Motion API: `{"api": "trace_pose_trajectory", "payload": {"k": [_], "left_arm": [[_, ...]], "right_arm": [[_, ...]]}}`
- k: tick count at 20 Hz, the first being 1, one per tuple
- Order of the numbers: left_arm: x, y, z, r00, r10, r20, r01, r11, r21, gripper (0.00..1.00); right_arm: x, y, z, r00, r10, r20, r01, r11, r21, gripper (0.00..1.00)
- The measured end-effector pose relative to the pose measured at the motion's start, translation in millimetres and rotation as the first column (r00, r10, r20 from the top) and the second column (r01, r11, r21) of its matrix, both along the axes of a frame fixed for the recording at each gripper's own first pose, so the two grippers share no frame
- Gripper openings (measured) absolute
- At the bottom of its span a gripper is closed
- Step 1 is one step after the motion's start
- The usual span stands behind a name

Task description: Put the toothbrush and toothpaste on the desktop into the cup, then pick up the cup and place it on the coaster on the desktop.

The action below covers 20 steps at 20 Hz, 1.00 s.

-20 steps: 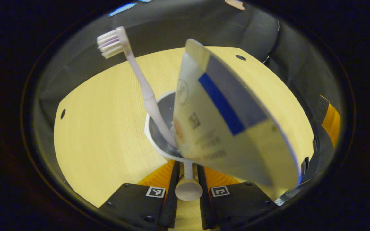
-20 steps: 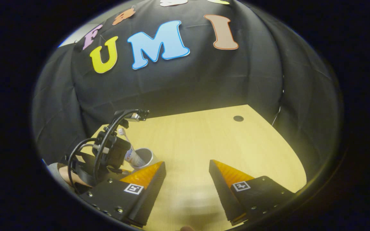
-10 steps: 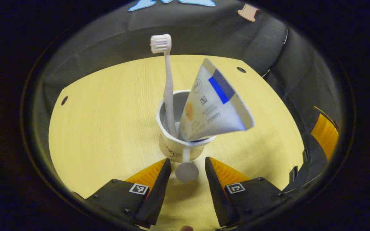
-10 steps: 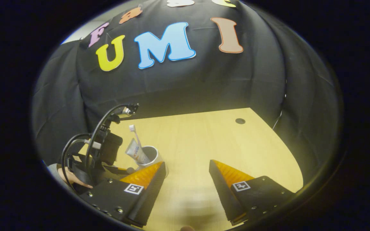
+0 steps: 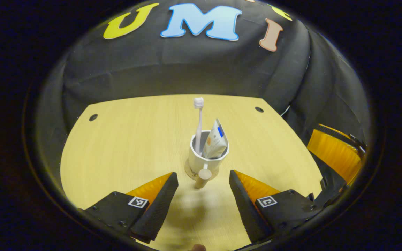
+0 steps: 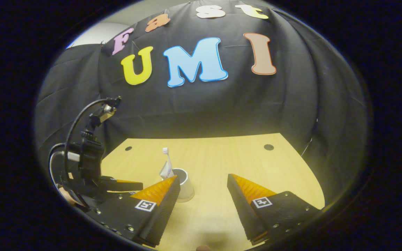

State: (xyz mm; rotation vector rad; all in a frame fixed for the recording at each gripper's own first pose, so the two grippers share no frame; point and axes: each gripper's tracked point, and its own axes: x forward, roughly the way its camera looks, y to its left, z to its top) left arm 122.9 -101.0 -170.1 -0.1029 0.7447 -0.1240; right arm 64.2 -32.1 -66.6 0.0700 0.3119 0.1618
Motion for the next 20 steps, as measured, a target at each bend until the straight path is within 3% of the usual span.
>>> {"api": "trace_pose_trajectory", "payload": {"k": [4, 11, 15, 20], "left_arm": [[-10, 23, 54, 0.983, 0.06, 0.175, -0.058, 0.998, -0.013, 1.0], [-49, 51, 127, 0.895, 0.116, 0.431, -0.114, 0.993, -0.03, 0.97], [-49, 58, 146, 0.858, 0.107, 0.503, -0.115, 0.993, -0.015, 1.0], [-59, 64, 151, 0.836, 0.068, 0.545, -0.103, 0.994, 0.033, 0.97]], "right_arm": [[-9, 6, 21, 0.998, 0.011, 0.059, -0.01, 1.0, -0.019, 0.85], [-15, 18, 56, 0.987, -0.028, 0.158, 0.041, 0.996, -0.083, 0.85], [-23, 23, 61, 0.981, -0.045, 0.186, 0.067, 0.991, -0.113, 0.85], [-29, 33, 54, 0.984, -0.051, 0.17, 0.071, 0.991, -0.111, 0.85]]}}
